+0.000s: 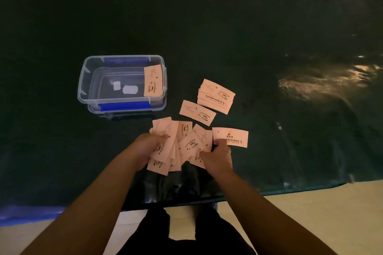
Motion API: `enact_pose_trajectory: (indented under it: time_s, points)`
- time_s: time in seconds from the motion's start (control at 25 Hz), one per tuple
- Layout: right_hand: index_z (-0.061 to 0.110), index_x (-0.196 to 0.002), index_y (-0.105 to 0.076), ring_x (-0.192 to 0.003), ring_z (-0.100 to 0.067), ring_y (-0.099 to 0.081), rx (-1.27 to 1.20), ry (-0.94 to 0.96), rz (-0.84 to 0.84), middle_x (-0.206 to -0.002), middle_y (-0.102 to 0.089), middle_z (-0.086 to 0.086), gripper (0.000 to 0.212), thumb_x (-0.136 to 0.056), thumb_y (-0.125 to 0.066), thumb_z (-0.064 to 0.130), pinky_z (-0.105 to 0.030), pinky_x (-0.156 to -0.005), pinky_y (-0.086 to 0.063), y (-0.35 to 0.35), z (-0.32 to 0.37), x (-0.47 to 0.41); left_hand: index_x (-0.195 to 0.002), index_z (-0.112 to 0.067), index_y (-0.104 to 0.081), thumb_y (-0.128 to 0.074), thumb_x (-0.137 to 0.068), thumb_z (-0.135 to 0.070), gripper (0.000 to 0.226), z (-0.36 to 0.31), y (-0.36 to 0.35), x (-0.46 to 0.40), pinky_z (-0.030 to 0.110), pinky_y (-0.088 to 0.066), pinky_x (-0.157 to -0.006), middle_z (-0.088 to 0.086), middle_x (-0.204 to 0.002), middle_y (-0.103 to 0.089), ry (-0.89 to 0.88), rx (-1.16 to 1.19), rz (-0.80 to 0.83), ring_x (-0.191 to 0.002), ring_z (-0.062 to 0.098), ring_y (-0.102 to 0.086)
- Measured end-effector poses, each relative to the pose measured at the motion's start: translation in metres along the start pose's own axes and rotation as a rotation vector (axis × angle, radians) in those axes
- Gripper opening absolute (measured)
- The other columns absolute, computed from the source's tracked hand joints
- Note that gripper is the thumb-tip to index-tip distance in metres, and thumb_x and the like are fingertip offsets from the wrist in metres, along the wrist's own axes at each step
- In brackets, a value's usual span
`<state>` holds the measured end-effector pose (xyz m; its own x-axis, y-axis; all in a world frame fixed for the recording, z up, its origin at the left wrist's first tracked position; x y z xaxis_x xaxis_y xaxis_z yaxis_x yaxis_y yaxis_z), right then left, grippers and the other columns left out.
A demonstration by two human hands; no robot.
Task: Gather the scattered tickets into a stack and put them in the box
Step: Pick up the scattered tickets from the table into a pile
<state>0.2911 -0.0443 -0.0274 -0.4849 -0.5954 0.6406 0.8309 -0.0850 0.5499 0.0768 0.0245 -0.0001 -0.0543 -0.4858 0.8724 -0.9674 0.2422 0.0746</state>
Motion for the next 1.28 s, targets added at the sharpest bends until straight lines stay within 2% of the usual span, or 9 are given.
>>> enact_pose_trajectory:
  time_s: [0.12,0.2,0.32,0.44,0.56,0.72,0.84,1.0,1.28]
  points:
    - [0.019,-0.143,-0.048,-0.092,-0.016,-0.070,-0.176,-0.043,0.039,-0.125,-0.067,-0.003,0.052,-0.096,-0.070,0.017,-0.034,-0.067,-0.065,-0.006,0.002,0.005,-0.124,-0.011,-0.068,-0.065,-0.105,-0.025,0.024,0.006,-0.009,0.002,0.063,-0.058,-0.104,0.020,-0.119,-0.080,0.022,0.024,0.015,-0.110,0.038,-0.078]
    - [0.021,-0.147,-0.046,-0.110,-0.022,-0.066,-0.162,-0.037,0.003,-0.134,-0.061,-0.004,0.056,-0.096,-0.069,0.022,-0.043,-0.086,-0.065,-0.009,0.002,0.010,-0.123,-0.010,-0.068,-0.065,-0.105,-0.024,0.023,0.010,-0.014,0.002,0.063,-0.058,-0.104,0.020,-0.119,-0.080,0.032,0.026,0.011,-0.109,0.038,-0.078]
    - [0.025,-0.153,-0.043,-0.141,-0.026,-0.035,0.164,0.307,-0.036,-0.152,-0.041,-0.003,0.068,-0.092,-0.070,0.015,-0.049,-0.110,-0.049,-0.009,0.006,0.008,-0.121,-0.012,-0.069,-0.065,-0.105,-0.025,0.021,0.013,-0.014,0.002,0.062,-0.059,-0.102,0.018,-0.116,-0.081,0.029,0.025,0.012,-0.107,0.036,-0.079]
    - [0.030,-0.159,-0.037,-0.154,-0.031,-0.016,0.735,0.723,0.227,-0.168,-0.028,-0.002,0.083,-0.087,-0.075,0.010,-0.062,-0.124,-0.028,-0.005,0.028,-0.001,-0.121,-0.013,-0.069,-0.065,-0.105,-0.025,0.021,0.012,-0.010,0.002,0.061,-0.059,-0.102,0.017,-0.115,-0.081,0.013,0.040,0.003,-0.107,0.035,-0.079]
    - [0.033,-0.160,-0.034,-0.159,-0.036,-0.010,1.082,0.865,0.355,-0.173,-0.019,-0.004,0.090,-0.085,-0.082,0.017,-0.065,-0.122,-0.025,-0.008,0.046,-0.014,-0.122,-0.014,-0.067,-0.064,-0.105,-0.025,0.021,0.012,-0.006,0.002,0.061,-0.058,-0.103,0.017,-0.117,-0.080,0.003,0.065,-0.028,-0.109,0.035,-0.077]
    - [0.036,-0.152,-0.045,-0.158,-0.034,-0.015,1.192,0.938,0.345,-0.169,-0.029,-0.003,0.084,-0.080,-0.088,0.023,-0.066,-0.121,-0.025,-0.010,0.054,-0.023,-0.123,-0.014,-0.067,-0.064,-0.105,-0.025,0.021,0.014,0.001,0.000,0.062,-0.057,-0.105,0.017,-0.118,-0.079,0.015,0.108,-0.053,-0.110,0.036,-0.077]
    - [0.030,-0.150,-0.045,-0.152,-0.032,-0.027,1.162,0.866,0.283,-0.162,-0.039,-0.005,0.086,-0.077,-0.089,0.034,-0.062,-0.120,-0.029,-0.001,0.051,-0.027,-0.121,-0.016,-0.067,-0.064,-0.105,-0.026,0.019,0.014,0.005,0.000,0.061,-0.057,-0.105,0.016,-0.117,-0.078,0.029,0.137,-0.056,-0.110,0.035,-0.076]
    - [0.021,-0.149,-0.042,-0.139,-0.028,-0.044,0.992,0.596,0.107,-0.149,-0.050,-0.006,0.093,-0.075,-0.084,0.059,-0.053,-0.112,-0.044,0.010,0.035,-0.028,-0.116,-0.017,-0.067,-0.066,-0.104,-0.025,0.015,0.011,0.008,-0.004,0.057,-0.059,-0.100,0.015,-0.115,-0.078,0.020,0.189,-0.074,-0.105,0.032,-0.076]
    - [0.018,-0.145,-0.040,-0.116,-0.026,-0.066,0.418,0.033,0.056,-0.132,-0.061,-0.004,0.091,-0.077,-0.080,0.064,-0.038,-0.079,-0.061,0.006,0.005,-0.015,-0.117,-0.016,-0.067,-0.066,-0.104,-0.026,0.017,-0.003,0.001,-0.003,0.059,-0.060,-0.102,0.016,-0.116,-0.079,0.004,0.145,-0.050,-0.107,0.034,-0.078]
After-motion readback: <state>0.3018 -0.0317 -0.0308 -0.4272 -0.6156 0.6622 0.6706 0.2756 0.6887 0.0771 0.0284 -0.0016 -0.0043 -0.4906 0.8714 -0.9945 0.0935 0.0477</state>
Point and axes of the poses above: each hand's wrist, its own x-axis away from the middle knuckle, its own y-axis out of the back of the hand, z = x × y, the point moved 1 cm from there along -x, towards the middle knuckle
